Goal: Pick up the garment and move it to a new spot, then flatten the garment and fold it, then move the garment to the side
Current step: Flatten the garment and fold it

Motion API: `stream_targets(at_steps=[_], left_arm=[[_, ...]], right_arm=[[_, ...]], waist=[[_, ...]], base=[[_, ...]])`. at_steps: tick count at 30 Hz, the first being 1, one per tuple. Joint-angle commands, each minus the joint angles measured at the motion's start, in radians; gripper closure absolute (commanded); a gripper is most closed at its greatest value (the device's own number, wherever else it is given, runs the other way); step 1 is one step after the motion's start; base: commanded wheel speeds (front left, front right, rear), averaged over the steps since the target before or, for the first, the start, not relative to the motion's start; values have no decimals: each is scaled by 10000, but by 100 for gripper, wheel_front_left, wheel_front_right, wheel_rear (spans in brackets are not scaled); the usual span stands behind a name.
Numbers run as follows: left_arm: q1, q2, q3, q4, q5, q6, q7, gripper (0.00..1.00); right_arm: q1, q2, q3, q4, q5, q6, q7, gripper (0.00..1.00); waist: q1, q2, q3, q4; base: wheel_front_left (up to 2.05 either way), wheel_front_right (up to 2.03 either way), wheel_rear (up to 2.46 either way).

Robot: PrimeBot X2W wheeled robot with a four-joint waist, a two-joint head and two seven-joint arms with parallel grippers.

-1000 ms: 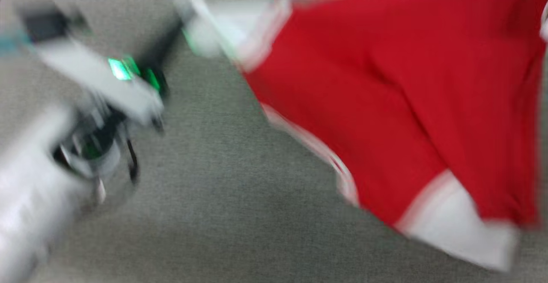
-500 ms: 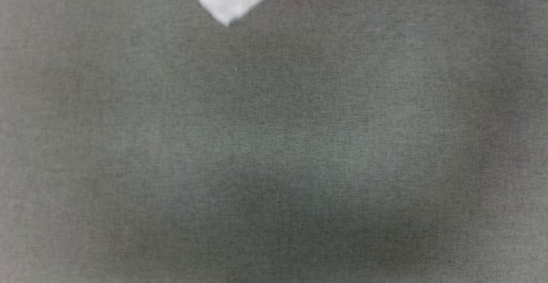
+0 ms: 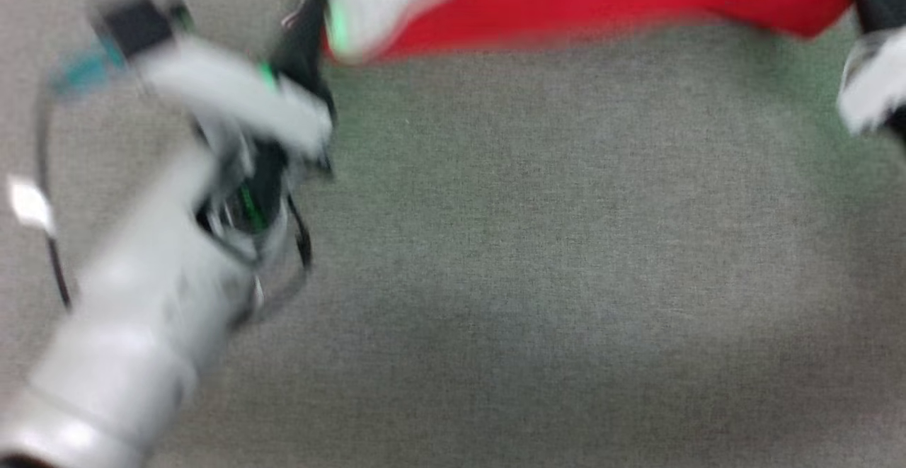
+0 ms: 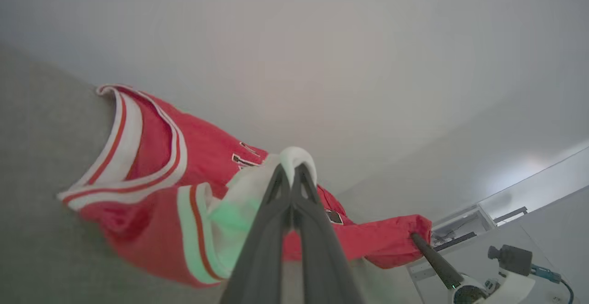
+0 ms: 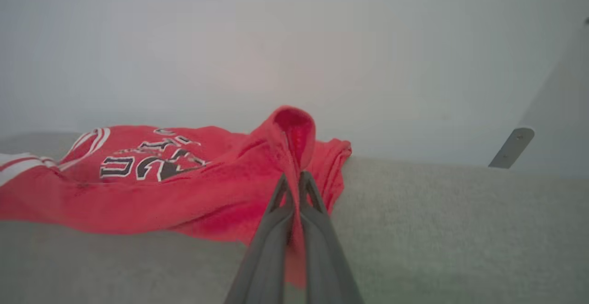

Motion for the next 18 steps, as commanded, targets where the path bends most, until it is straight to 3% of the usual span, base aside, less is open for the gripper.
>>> stream_targets(at_steps=[1,5,11,18], left_arm=[[283,28,91,-265,-109,-34,-81,100],[2087,281,28,-1478,-22,-33,-151,100],[4612,1203,-11,-3391,341,-34,-183,100],[6864,2354,181,-5345,667,-35,-175,100]], right_arm=[[282,-193,55,-237,136,-7,-125,100],[1757,-961,65,-1436,257,-7,-322,100],[4044,-1815,-452,-3098,186,-8,35,100],[6925,-2333,-2123,-5084,-195,-7,1226,100]], waist=[[0,0,-114,21],[0,0,-401,89],[0,0,-921,27],[0,0,-1290,18]], base=[[0,0,0],[0,0,0],[0,0,0],[0,0,0]])
